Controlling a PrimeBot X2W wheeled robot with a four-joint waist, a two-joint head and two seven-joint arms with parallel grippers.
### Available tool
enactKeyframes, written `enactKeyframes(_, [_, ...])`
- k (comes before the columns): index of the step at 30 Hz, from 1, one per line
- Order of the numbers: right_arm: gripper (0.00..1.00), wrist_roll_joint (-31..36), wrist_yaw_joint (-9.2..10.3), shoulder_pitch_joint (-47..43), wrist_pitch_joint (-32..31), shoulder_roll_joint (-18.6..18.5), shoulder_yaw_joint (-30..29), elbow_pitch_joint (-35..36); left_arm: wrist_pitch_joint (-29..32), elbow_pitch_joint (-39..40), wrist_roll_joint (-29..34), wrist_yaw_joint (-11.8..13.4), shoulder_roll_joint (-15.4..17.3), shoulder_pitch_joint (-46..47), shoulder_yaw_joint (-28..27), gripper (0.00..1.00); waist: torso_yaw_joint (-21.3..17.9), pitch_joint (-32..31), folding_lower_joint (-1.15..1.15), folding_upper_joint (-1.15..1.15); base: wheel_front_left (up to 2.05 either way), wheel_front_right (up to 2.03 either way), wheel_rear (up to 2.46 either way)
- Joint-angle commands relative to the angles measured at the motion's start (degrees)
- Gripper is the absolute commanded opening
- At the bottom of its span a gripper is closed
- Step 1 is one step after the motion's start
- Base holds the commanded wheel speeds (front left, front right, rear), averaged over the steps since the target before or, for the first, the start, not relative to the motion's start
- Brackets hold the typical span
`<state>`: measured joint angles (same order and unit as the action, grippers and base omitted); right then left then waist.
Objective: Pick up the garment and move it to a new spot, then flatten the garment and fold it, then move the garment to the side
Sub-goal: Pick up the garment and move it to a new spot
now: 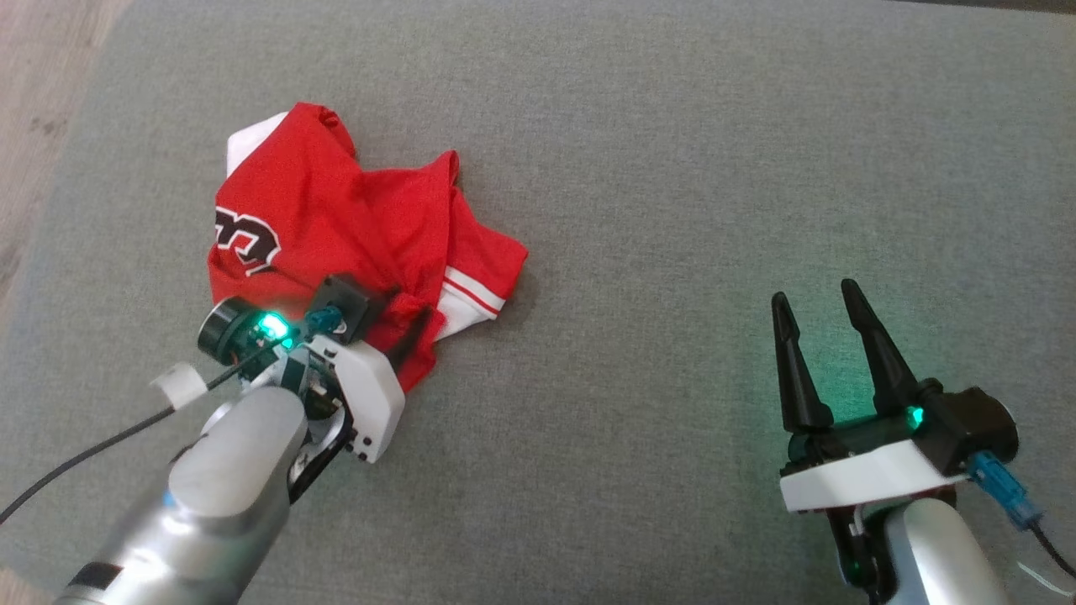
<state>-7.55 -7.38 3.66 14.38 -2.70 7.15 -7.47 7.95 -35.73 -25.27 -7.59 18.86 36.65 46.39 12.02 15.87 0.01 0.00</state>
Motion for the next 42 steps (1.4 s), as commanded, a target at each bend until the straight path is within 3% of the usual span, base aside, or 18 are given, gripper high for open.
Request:
enactKeyframes(1, [1.0,-0.2,-0.11,1.4,0.6,-0.2,1.4,1.5,-0.2,0.8,-0.5,0.1,2.4,2.5,-1.5,0.0,-0.1,-0.3,-0.01,0.0,0.0,0.0,0.0])
enactKeyframes(11, [1.0,-1.6,-0.11,0.6,0.6,-0.2,1.1,0.1,-10.9,4.1,-2.5,1.0,3.6,3.4,-3.6,0.0,0.1,-4.8,-0.01,0.0,0.0,0.0,0.0])
enactKeyframes(15, [1.0,-2.2,-0.11,0.0,0.6,-0.2,0.9,-0.2,-19.1,10.0,-3.9,3.3,3.9,4.2,-8.1,0.0,0.1,-7.3,-0.01,0.0,0.0,0.0,0.0])
enactKeyframes(18, [1.0,-2.8,-0.11,-0.3,0.6,-0.2,1.0,-0.2,-22.0,16.5,-5.1,5.2,4.1,4.4,-12.5,0.0,-0.5,-8.5,-0.01,0.0,0.0,0.0,0.0])
enactKeyframes(21, [1.0,-3.0,-0.11,-0.3,0.6,-0.2,1.2,0.0,-22.6,22.4,-6.0,6.3,4.2,3.8,-15.3,0.0,-1.9,-8.6,-0.01,0.0,0.0,0.0,0.0])
enactKeyframes(29, [1.0,-4.7,-0.11,1.5,0.6,-0.2,1.6,0.6,-19.7,29.0,-6.2,6.9,4.1,6.9,-15.4,0.0,-8.7,-5.6,-0.01,0.0,0.0,0.0,0.0])
enactKeyframes(42, [1.0,-9.7,-0.11,6.1,0.6,-0.2,5.3,2.4,-14.7,26.4,-2.8,3.2,0.7,21.3,-10.4,0.0,-23.4,0.8,-0.01,0.0,0.0,0.0,0.0])
